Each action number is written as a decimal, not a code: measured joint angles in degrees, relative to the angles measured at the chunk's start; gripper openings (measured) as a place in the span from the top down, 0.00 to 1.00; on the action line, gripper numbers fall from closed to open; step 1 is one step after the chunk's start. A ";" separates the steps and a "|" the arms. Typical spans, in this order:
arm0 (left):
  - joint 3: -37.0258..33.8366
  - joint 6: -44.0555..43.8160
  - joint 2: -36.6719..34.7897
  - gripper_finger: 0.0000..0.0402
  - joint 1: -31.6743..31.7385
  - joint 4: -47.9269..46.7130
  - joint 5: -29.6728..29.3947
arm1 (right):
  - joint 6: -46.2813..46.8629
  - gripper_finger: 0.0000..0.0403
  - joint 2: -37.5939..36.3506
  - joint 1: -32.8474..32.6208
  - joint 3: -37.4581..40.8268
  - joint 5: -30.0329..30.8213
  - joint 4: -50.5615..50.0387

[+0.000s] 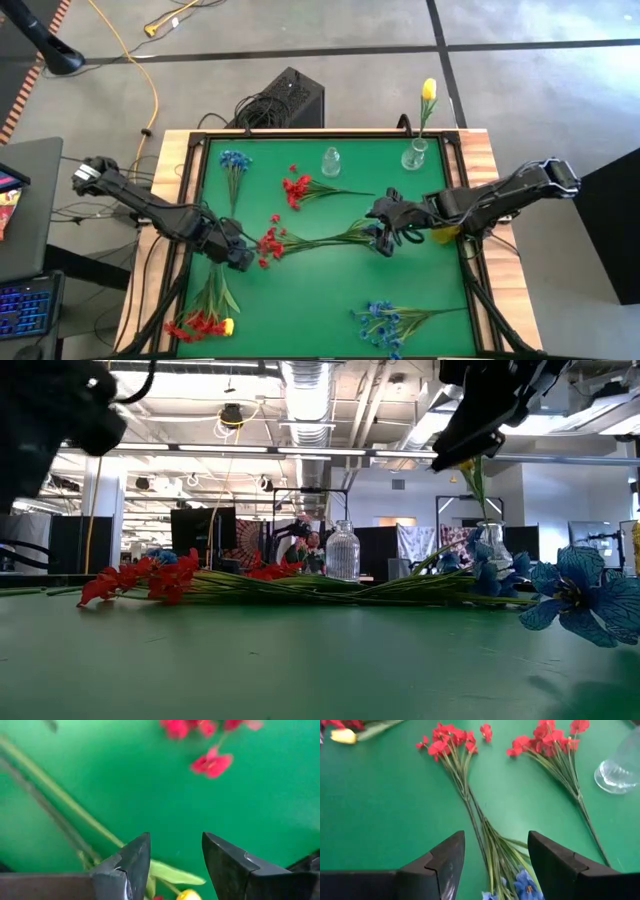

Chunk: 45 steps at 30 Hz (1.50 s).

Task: Sort flowers into vase by color
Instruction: Put the yellow flower into the right white transparent vase

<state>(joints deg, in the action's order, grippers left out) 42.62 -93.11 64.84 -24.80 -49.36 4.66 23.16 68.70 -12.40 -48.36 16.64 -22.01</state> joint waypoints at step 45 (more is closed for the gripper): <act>-11.05 -13.70 10.02 0.63 -6.07 9.66 6.03 | -8.66 0.39 -0.14 -0.20 0.00 -0.02 2.50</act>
<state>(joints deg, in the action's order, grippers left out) 31.58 -106.81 74.86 -30.86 -39.71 10.70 14.50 68.55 -12.60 -48.36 16.62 -19.51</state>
